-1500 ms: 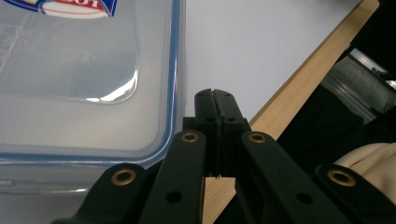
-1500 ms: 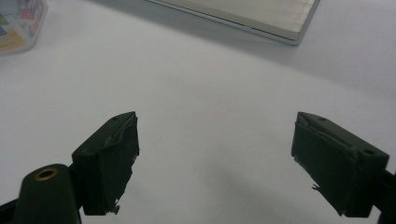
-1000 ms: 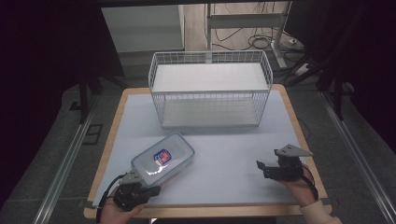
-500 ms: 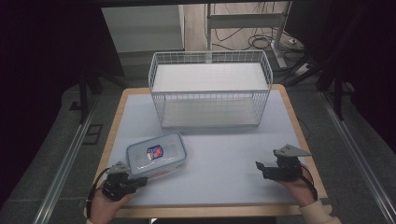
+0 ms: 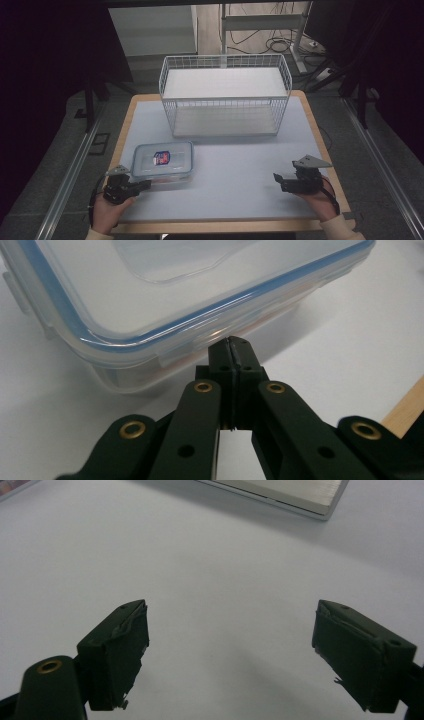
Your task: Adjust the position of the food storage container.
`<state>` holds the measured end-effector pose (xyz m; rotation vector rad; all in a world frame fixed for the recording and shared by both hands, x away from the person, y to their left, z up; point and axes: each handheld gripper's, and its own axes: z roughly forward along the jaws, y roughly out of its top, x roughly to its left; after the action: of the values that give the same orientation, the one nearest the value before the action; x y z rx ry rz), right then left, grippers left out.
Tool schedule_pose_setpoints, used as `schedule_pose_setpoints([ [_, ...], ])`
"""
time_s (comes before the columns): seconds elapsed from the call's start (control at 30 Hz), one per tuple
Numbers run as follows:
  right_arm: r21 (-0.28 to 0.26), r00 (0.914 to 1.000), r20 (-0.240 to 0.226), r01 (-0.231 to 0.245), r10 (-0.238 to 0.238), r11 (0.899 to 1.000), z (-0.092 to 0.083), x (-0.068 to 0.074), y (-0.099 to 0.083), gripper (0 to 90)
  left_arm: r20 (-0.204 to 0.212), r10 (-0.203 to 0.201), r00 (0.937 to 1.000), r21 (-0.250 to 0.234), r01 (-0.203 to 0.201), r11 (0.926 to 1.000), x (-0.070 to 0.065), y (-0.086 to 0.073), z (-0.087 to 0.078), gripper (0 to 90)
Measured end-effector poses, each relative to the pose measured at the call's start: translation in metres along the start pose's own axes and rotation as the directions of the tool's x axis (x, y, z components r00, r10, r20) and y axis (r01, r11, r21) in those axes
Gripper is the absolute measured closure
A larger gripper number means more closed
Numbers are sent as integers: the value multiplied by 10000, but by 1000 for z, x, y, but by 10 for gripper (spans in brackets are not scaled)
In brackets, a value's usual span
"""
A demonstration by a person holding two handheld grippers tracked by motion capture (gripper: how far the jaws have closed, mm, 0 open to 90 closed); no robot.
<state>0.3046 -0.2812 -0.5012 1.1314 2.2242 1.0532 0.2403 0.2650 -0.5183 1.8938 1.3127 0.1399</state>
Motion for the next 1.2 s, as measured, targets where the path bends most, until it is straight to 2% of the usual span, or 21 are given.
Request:
schedule_pose_setpoints([
  [0.13,9,10000,10,-7,7,10000,0,-1,0,152,258,176,9995,-468,-164,9988,-8,2,-14,900],
  [0.3,-20,10000,37,41,-41,10000,-1,-1,0,152,1,290,9996,-1184,-288,9926,-11,12,-38,900],
  [0.37,-27,10000,41,31,-31,10000,-1,-1,0,152,-286,184,9994,-1405,-223,9898,-5,16,-46,900],
  [0.47,-37,10000,31,26,-26,10000,-1,-1,0,152,-976,-145,9951,-1516,-4,9884,13,20,-51,900],
  [0.53,-25,10000,30,10,-10,10000,-1,-1,0,152,-854,-638,9943,-1682,487,9846,29,22,-52,900],
  [0.57,-7,10000,34,10,-10,10000,0,-1,0,152,-857,-791,9932,-1734,633,9828,34,23,-52,900],
  [0.67,-6,10000,38,18,-18,10000,0,0,0,152,-1317,-1089,9853,-1752,850,9809,53,28,-50,900],
  [0.77,-12,10000,57,0,0,10000,0,-1,0,152,-1378,-1421,9802,-1748,1171,9776,66,32,-45,900],
  [0.83,10,10000,65,5,-5,10000,0,-1,0,152,-1470,-1449,9785,-1491,1229,9812,72,33,-35,900],
  [0.93,22,10000,63,24,-24,10000,0,-1,0,152,-1440,-1562,9772,-1046,1420,9843,81,32,-19,900],
  [1.07,22,10000,84,48,-48,10000,0,-2,-1,152,-1259,-1776,9760,-837,1680,9822,87,30,-8,900],
  [1.13,37,9999,93,39,-40,10000,0,-2,-1,152,-1160,-1710,9784,-708,1636,9840,86,31,-4,900],
  [1.2,39,9999,96,48,-48,10000,0,-2,-1,153,-884,-1680,9818,-705,1620,9843,83,32,-1,900],
])
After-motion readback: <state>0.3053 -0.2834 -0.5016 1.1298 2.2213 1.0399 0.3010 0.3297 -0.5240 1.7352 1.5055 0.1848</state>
